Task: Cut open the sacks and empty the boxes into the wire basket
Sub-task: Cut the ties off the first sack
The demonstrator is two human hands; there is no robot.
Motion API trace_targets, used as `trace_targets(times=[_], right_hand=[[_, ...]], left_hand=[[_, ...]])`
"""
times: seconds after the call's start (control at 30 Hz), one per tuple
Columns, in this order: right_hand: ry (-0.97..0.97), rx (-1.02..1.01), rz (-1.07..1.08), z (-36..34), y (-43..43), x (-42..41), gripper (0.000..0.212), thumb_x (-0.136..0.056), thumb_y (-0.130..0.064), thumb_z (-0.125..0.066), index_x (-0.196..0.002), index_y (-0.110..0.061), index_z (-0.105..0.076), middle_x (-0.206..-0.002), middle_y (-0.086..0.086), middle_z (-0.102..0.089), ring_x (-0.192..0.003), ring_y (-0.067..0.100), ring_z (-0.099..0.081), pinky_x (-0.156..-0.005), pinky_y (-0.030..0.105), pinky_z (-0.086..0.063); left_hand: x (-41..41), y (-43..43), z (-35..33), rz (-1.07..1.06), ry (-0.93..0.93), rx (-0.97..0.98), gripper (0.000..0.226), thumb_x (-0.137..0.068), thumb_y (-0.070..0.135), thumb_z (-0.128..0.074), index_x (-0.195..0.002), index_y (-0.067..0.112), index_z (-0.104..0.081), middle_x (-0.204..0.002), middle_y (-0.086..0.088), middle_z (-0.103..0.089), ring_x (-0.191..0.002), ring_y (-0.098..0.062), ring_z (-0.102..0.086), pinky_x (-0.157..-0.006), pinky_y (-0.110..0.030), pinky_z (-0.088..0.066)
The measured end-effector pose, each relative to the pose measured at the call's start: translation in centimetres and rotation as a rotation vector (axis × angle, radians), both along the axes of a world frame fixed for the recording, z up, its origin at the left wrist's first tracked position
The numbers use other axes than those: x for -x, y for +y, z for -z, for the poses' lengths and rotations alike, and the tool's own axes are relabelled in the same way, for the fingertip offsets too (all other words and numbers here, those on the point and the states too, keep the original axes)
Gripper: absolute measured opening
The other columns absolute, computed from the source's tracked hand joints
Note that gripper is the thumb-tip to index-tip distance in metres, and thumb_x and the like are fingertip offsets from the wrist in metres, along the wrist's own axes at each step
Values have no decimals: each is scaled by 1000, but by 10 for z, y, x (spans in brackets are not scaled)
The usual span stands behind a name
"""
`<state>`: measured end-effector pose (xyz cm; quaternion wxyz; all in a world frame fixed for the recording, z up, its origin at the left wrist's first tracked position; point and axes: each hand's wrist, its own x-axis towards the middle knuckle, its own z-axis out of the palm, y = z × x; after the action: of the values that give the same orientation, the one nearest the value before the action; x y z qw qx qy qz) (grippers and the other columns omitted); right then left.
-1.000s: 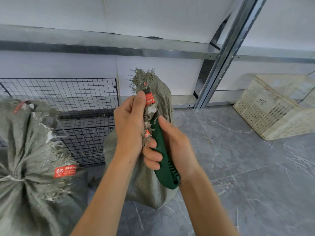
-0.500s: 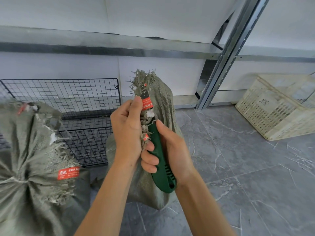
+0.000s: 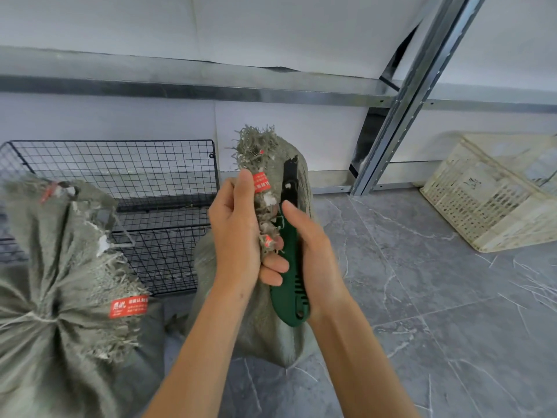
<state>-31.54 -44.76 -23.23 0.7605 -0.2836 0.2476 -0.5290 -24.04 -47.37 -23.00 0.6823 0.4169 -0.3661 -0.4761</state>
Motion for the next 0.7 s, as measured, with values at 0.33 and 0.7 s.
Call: trace_targets(times=[0.33, 0.7], right_hand=[[610, 25, 419, -3, -10, 18, 28, -87, -37, -64, -87, -11, -57, -54, 2, -49, -43, 15, -42, -43, 28, -38], [669, -20, 324, 9, -16, 4, 19, -88, -26, -65, -74, -15, -59, -49, 1, -45, -41, 15, -40, -44, 26, -38]], left_hand=[[-19, -4, 6, 237, 52, -62, 28, -93, 31, -48, -73, 27, -68, -83, -5, -65, -84, -28, -58, -81, -50, -46], [-19, 4, 4, 362, 119, -268, 28, -98, 17, -46, -120, 23, -63, -103, -11, -72, -86, -29, -69, -73, -37, -56]])
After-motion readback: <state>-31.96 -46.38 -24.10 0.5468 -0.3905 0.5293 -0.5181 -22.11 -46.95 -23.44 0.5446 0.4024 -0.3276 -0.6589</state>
